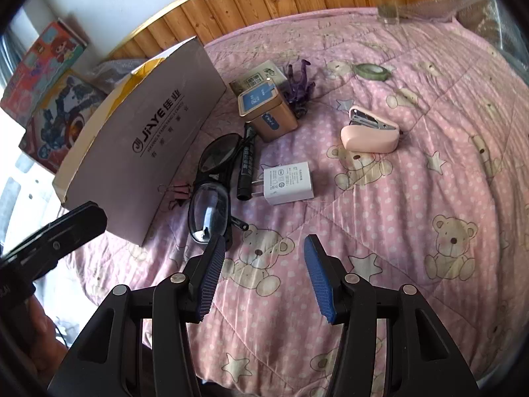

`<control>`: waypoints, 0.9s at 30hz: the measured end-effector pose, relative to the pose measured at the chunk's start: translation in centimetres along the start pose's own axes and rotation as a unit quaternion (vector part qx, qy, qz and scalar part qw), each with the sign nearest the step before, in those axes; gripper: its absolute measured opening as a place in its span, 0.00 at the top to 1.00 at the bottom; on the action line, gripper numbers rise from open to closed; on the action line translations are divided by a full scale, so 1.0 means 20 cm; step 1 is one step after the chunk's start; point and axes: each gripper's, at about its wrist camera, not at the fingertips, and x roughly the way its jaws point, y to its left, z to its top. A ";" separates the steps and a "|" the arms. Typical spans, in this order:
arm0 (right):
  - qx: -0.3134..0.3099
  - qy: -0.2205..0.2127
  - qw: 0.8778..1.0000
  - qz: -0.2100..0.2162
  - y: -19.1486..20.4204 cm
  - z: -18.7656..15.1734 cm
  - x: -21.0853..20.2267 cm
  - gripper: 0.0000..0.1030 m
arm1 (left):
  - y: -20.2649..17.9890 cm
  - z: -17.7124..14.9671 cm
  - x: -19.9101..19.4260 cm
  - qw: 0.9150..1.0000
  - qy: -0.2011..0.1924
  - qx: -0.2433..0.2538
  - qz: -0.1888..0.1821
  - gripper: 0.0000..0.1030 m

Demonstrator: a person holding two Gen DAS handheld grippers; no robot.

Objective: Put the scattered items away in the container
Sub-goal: 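Grasp the pink binder clip with the left tool while the right tool grasps the white charger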

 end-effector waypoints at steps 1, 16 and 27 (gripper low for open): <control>0.012 0.001 1.000 0.010 -0.03 0.02 0.01 0.48 | -0.03 0.01 0.02 1.000 0.000 0.015 0.000 0.44; -0.057 0.016 0.998 -0.026 -0.03 0.23 0.34 0.43 | 0.20 0.11 0.47 0.996 0.052 0.041 0.055 0.44; -0.073 -0.002 0.997 -0.028 -0.04 0.25 0.35 0.49 | 0.25 0.10 0.58 0.997 0.059 0.053 0.003 0.78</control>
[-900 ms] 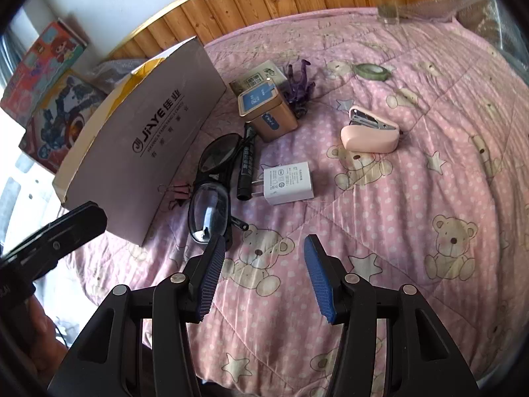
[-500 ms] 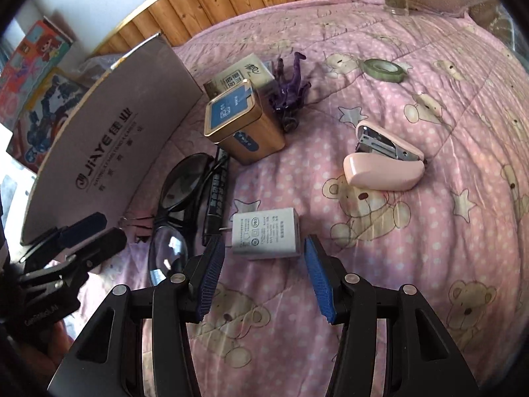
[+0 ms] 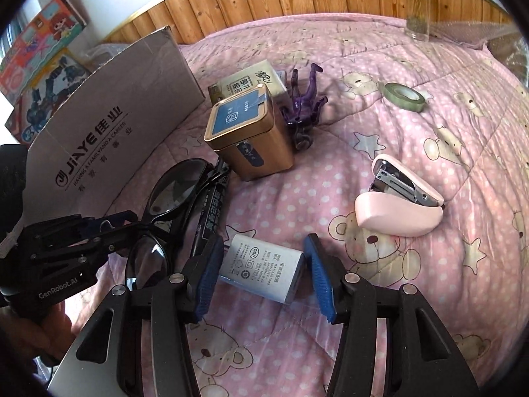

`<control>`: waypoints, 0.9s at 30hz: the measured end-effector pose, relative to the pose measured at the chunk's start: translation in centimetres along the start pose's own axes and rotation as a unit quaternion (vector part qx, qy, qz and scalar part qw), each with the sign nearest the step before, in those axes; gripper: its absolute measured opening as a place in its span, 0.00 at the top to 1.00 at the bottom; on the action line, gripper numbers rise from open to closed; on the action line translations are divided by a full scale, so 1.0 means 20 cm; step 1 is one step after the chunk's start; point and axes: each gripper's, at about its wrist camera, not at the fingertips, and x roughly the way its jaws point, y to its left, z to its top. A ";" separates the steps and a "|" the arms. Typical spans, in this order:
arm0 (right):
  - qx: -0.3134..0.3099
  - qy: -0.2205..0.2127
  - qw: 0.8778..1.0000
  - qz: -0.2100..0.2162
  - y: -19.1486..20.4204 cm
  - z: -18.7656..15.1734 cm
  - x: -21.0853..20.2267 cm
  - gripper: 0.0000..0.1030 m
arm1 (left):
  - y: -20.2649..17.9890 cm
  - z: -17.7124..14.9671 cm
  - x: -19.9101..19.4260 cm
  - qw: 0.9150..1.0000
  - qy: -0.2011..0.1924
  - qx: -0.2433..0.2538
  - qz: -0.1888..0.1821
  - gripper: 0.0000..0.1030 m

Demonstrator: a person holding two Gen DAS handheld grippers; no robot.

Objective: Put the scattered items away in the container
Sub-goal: 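Grasp the pink binder clip with the left tool while the right tool grasps the white charger, then carry the binder clip and charger with both tools over the yellow-lined box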

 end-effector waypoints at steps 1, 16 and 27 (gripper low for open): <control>0.004 0.000 1.000 0.003 -0.01 0.00 0.00 0.49 | 0.00 0.00 0.00 1.000 0.002 0.000 -0.004 0.78; 0.047 -0.009 0.999 0.008 -0.08 0.00 -0.11 0.49 | -0.07 0.03 -0.14 1.000 -0.027 0.007 -0.004 0.79; 0.042 -0.035 0.998 0.010 -0.02 -0.02 -0.26 0.49 | -0.13 0.03 -0.31 0.997 -0.071 0.009 -0.011 0.79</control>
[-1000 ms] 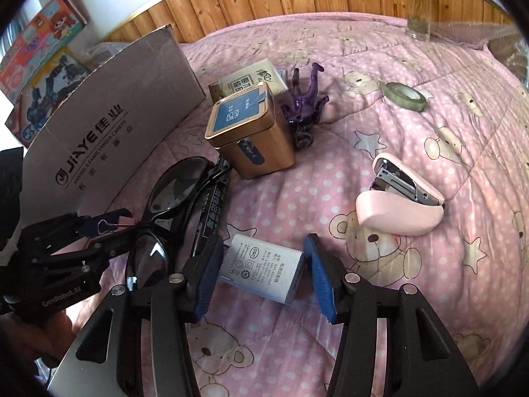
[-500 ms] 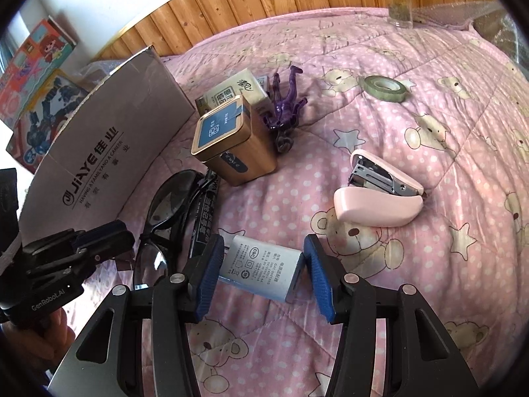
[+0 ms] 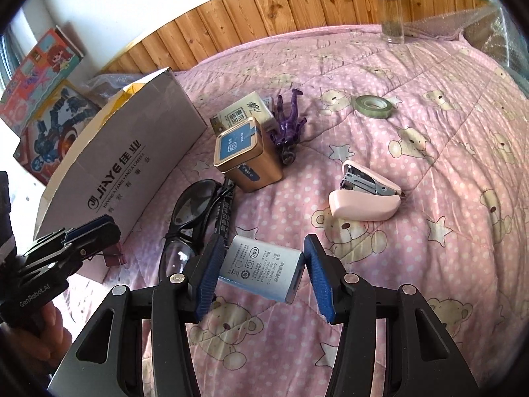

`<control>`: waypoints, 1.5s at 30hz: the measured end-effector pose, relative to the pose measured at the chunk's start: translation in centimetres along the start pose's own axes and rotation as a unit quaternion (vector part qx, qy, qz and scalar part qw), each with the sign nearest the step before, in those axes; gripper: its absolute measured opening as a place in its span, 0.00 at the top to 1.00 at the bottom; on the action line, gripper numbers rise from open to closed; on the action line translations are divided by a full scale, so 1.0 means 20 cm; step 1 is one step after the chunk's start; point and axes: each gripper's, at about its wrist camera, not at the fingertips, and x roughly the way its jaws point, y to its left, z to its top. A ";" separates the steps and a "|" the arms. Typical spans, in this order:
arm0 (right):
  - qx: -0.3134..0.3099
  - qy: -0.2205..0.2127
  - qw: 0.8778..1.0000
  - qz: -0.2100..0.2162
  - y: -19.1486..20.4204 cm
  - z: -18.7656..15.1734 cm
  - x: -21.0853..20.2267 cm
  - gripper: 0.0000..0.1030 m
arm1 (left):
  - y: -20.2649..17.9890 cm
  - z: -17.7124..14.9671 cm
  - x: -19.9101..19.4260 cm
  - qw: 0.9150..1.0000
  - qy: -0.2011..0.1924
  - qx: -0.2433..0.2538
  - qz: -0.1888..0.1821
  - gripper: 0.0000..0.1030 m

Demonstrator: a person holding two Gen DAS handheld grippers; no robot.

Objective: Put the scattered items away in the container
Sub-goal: 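Carry the binder clip and charger with both tools over the yellow-lined box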

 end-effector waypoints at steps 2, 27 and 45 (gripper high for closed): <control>-0.003 -0.004 1.000 0.001 0.02 0.00 -0.03 0.49 | -0.02 0.01 -0.03 1.000 -0.001 0.001 0.000 0.79; -0.076 -0.062 0.994 0.037 0.42 0.04 -0.38 0.49 | -0.07 0.05 -0.51 0.998 -0.067 -0.015 0.005 0.79; -0.113 -0.066 0.987 0.089 0.71 0.24 -0.51 0.49 | 0.08 0.27 -0.72 0.993 -0.106 -0.030 0.044 0.79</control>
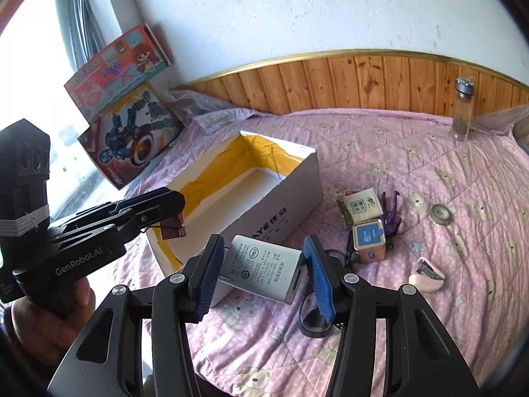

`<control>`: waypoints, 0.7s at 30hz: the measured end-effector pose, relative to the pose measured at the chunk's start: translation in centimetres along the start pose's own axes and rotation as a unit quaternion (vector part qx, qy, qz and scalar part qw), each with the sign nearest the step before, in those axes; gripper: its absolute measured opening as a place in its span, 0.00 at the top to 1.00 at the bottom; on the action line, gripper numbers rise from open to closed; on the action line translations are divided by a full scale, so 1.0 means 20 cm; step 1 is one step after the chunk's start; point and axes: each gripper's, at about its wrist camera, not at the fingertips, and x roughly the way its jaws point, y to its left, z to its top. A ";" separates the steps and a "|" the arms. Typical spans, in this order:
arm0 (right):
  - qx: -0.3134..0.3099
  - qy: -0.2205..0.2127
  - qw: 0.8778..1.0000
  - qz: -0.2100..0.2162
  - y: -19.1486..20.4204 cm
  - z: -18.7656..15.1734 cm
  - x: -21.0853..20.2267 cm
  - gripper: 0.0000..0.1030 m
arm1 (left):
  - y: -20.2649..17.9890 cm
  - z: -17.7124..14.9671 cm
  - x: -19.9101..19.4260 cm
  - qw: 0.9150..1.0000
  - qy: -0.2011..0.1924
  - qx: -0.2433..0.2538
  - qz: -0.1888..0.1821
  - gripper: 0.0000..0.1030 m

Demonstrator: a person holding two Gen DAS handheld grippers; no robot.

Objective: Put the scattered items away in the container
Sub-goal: 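Carry the binder clip and charger with both tools over the yellow-lined box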

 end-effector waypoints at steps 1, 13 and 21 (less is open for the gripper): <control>-0.001 0.002 1.000 0.003 0.01 0.01 0.01 0.49 | 0.01 0.01 0.01 1.000 0.001 0.000 0.004 0.79; -0.013 0.016 1.000 0.012 0.04 0.22 0.19 0.49 | 0.11 0.17 0.16 0.999 0.018 0.021 0.027 0.79; -0.034 0.034 0.999 0.020 0.08 0.34 0.36 0.49 | 0.24 0.27 0.28 0.999 0.037 0.007 0.029 0.79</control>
